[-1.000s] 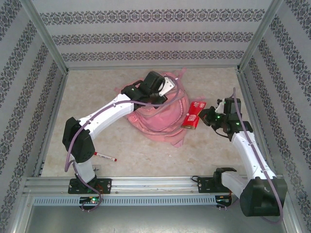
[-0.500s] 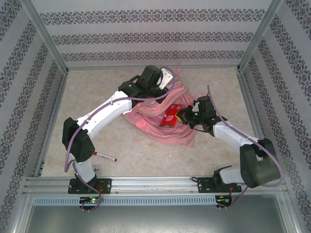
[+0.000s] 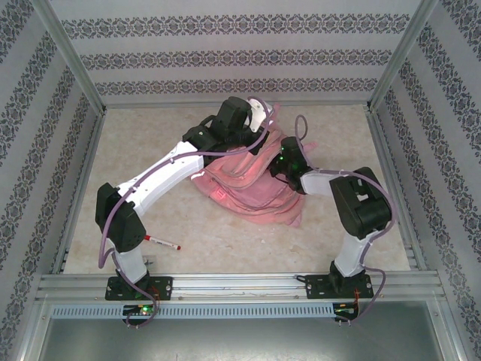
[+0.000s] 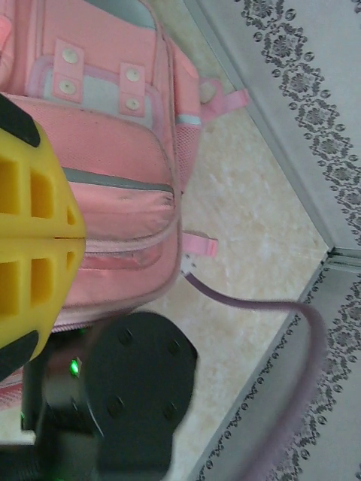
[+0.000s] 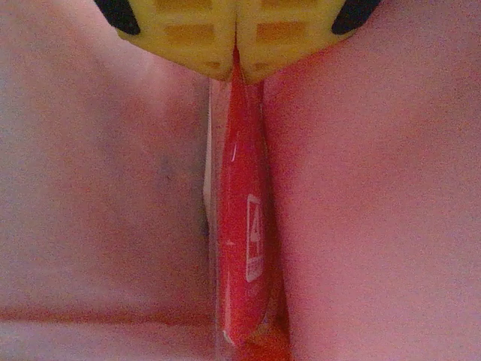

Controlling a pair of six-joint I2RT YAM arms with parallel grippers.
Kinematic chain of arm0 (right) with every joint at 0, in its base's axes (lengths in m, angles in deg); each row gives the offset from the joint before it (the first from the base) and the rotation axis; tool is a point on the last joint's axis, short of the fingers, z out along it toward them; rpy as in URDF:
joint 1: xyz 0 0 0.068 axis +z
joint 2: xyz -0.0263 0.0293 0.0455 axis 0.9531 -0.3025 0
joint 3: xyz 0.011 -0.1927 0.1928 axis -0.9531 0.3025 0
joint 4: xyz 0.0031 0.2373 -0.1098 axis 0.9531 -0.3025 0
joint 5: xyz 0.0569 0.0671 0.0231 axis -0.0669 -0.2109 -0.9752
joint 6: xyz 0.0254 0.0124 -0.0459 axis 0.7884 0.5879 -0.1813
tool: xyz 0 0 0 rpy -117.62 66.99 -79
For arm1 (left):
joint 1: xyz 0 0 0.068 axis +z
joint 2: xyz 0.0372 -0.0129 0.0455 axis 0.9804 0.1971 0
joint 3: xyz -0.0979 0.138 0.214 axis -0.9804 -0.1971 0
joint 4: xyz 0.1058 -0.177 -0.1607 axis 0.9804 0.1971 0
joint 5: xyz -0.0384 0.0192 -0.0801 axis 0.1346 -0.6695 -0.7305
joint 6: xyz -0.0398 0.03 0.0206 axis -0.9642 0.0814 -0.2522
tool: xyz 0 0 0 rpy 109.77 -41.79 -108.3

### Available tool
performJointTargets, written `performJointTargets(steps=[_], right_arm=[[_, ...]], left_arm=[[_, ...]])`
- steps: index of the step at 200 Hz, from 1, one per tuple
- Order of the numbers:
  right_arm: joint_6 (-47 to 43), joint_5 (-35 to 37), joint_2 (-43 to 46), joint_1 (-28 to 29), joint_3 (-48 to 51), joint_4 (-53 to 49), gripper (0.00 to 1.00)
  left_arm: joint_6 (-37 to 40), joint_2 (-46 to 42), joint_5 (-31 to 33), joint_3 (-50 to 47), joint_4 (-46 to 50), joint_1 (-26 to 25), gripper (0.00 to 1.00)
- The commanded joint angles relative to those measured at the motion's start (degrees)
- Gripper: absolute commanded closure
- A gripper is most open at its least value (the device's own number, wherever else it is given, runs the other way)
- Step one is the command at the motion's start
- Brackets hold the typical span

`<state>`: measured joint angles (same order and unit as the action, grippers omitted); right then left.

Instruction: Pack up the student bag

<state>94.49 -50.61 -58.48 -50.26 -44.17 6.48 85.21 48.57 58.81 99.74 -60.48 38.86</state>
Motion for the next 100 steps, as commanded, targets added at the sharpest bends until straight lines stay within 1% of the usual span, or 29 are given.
performJointTargets(steps=[1,19,20,22,25,36,38,41,58,74,85,86,87,100], right_arm=[[2.6,2.7,-2.9,1.5,-4.0,11.1,1.0],[5.5,2.7,-5.8,2.1,-5.8,12.6,1.0],[5.6,2.7,-5.9,2.2,-5.8,12.8,1.0],[5.9,2.8,-6.1,2.3,-5.9,13.1,1.0],[6.1,2.9,-6.4,2.4,-6.1,13.4,1.0],[6.0,3.3,-7.2,3.1,-7.2,13.4,1.0],[5.9,3.4,-7.4,3.2,-7.4,13.3,1.0],[5.6,3.5,-7.7,3.3,-7.7,13.3,1.0],[5.0,3.8,-9.9,4.5,-9.7,13.6,0.96],[6.1,4.0,-12.0,5.2,-11.2,13.8,0.96],[7.2,4.3,-12.8,5.5,-11.8,14.0,0.96],[7.3,4.3,-12.9,5.5,-11.8,14.0,0.96],[7.4,4.3,-12.9,5.5,-11.8,14.0,0.96],[7.4,4.3,-13.0,5.6,-12.3,13.9,0.96]], left_arm=[[-0.7,-3.1,-0.8,0.5,-2.9,-0.5,1.0],[0.0,-3.9,-0.4,0.3,-1.7,-0.5,1.0],[0.0,-4.0,-0.3,0.3,-1.6,-0.5,0.99],[0.1,-4.1,-0.2,0.3,-1.3,-0.5,0.95],[0.4,-4.3,0.2,0.1,-0.7,-0.5,0.87],[1.3,-5.4,2.2,-1.3,1.4,-0.4,0.49],[1.4,-5.7,2.3,-1.9,1.7,-0.4,0.44],[1.6,-6.2,3.0,-2.8,1.9,-0.4,0.39],[1.7,-10.0,4.1,-10.3,0.3,0.2,0.3],[0.3,-14.4,5.1,-17.3,-2.4,0.7,0.1],[2.0,-17.1,4.3,-21.0,-2.8,0.7,0.04],[2.3,-17.1,4.2,-21.3,-2.7,0.7,0.01],[2.5,-17.3,4.1,-21.5,-2.6,0.7,0.0],[5.1,-18.7,4.9,-24.9,-1.1,0.7,0.0]])
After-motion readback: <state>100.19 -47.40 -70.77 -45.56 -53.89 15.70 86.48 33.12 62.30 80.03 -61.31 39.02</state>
